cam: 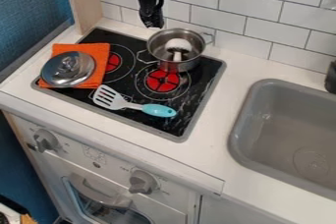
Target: Take the silver lid and move it to the left side of the burner
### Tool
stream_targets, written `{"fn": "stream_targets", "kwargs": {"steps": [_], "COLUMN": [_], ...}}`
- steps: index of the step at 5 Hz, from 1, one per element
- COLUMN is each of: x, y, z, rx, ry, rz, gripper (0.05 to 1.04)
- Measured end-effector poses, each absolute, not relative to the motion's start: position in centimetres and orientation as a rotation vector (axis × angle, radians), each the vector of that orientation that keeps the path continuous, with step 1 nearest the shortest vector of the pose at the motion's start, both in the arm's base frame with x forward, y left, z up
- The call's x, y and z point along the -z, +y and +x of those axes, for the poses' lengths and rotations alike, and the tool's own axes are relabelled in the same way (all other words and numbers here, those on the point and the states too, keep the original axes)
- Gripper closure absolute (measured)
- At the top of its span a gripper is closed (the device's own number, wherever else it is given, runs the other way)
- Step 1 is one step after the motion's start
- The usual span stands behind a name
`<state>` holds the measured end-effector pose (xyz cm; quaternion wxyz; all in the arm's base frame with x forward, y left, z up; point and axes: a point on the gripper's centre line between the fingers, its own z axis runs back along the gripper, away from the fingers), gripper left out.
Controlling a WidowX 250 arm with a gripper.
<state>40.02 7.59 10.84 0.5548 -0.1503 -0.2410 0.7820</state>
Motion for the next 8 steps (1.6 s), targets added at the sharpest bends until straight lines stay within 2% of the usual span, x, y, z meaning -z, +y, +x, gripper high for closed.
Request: {"fn": "stream_targets", "kwargs": {"steps": [1, 2, 3, 4, 5, 6, 7, 8], "x": [-9.3, -9.1, -10.2, -10.9, -9.9, -9.8, -7.3, -6.5], "y": [7.5, 7.8, 10.2, 12.2, 14.6, 16.2, 18.7, 20.5], "z": [39.8, 39.6, 38.4, 36.5, 34.4, 33.4, 32.4, 31.7], "rx": [-1.856, -1.878, -1.953, -2.035, -2.130, -2.188, -2.268, -2.335], "ry": [-0.533, -0.504, -0.498, -0.550, -0.565, -0.583, -0.537, -0.533], "rz": [-0.325, -0.331, -0.340, -0.311, -0.217, -0.171, -0.040, 0.023], "gripper": [0.083, 0.083, 0.083, 0.083, 0.083, 0.083, 0.083, 0.083]}}
